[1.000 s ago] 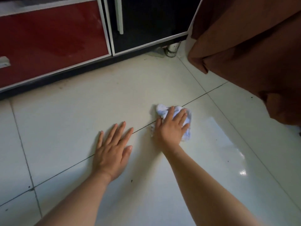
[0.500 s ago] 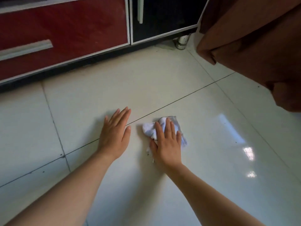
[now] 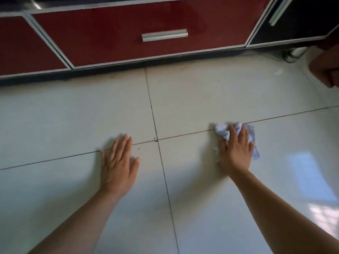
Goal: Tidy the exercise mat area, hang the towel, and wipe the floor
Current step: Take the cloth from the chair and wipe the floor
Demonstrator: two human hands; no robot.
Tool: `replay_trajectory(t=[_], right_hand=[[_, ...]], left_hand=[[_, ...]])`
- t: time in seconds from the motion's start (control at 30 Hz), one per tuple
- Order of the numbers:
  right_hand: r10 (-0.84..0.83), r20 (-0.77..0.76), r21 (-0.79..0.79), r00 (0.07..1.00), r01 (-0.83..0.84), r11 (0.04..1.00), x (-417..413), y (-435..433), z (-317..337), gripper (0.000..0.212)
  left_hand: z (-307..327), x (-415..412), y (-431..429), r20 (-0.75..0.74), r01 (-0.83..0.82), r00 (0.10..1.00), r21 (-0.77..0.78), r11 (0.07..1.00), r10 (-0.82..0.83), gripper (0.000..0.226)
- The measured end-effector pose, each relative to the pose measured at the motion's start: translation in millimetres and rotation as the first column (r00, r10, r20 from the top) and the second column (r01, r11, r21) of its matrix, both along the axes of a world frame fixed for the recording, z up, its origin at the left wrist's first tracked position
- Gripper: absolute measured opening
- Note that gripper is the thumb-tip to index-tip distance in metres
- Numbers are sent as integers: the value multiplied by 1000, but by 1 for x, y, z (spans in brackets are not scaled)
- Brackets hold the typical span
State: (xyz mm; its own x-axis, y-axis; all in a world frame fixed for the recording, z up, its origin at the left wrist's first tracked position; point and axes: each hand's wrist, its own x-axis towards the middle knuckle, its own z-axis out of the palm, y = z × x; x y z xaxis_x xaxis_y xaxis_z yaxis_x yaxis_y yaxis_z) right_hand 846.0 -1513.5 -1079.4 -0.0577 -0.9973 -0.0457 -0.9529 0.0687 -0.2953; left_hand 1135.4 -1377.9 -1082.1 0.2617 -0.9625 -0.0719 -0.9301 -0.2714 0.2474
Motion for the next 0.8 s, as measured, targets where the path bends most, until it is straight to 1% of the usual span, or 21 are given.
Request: replay_trajectory(t=[0.1, 0.17, 0.23, 0.3, 0.4, 0.5, 0.57, 0.63, 0.67, 0.73, 0.8], right_hand=[[188, 32, 10, 982, -189, 982, 45, 3, 3, 69], [355, 41, -7, 934, -355, 935, 74, 22, 1, 62], [472, 34, -12, 881, -471, 882, 93, 50, -4, 55], [503, 21, -9, 864, -503, 864, 97, 67, -5, 52], [503, -18, -9, 864, -503, 864, 102, 52, -5, 55], [440, -23, 62, 897, -438, 897, 133, 12, -1, 65], [385, -15, 134, 923, -380, 915, 156, -7, 1, 65], [376, -26, 150, 926, -368, 918, 164, -11, 3, 65], [411, -28, 147, 911, -403, 903, 161, -8, 3, 65], [529, -4, 117, 848, -525, 843, 148, 11, 3, 66], [616, 4, 68, 787, -615, 785, 138, 41, 1, 63]], left_hand=[[-8, 2, 11, 28, -25, 999, -18, 1000, 25, 66], [-8, 3, 10, 29, -22, 999, -29, 999, 23, 66], [-7, 3, 9, 32, -16, 999, -39, 999, 18, 66], [-8, 4, 9, 29, -22, 999, -41, 999, 23, 66], [-8, 6, 8, 21, -20, 1000, -28, 999, 20, 67], [-7, 7, 7, 5, -15, 1000, -21, 1000, 15, 67], [-6, 7, 7, -6, -15, 1000, -24, 1000, 15, 66], [-5, 8, 7, -11, -18, 1000, -23, 1000, 17, 67], [-5, 8, 7, -15, -18, 1000, -20, 1000, 18, 68], [-5, 9, 8, -31, -3, 1000, 1, 1000, 3, 69], [-3, 11, 9, -88, 25, 996, -8, 1000, -25, 70]])
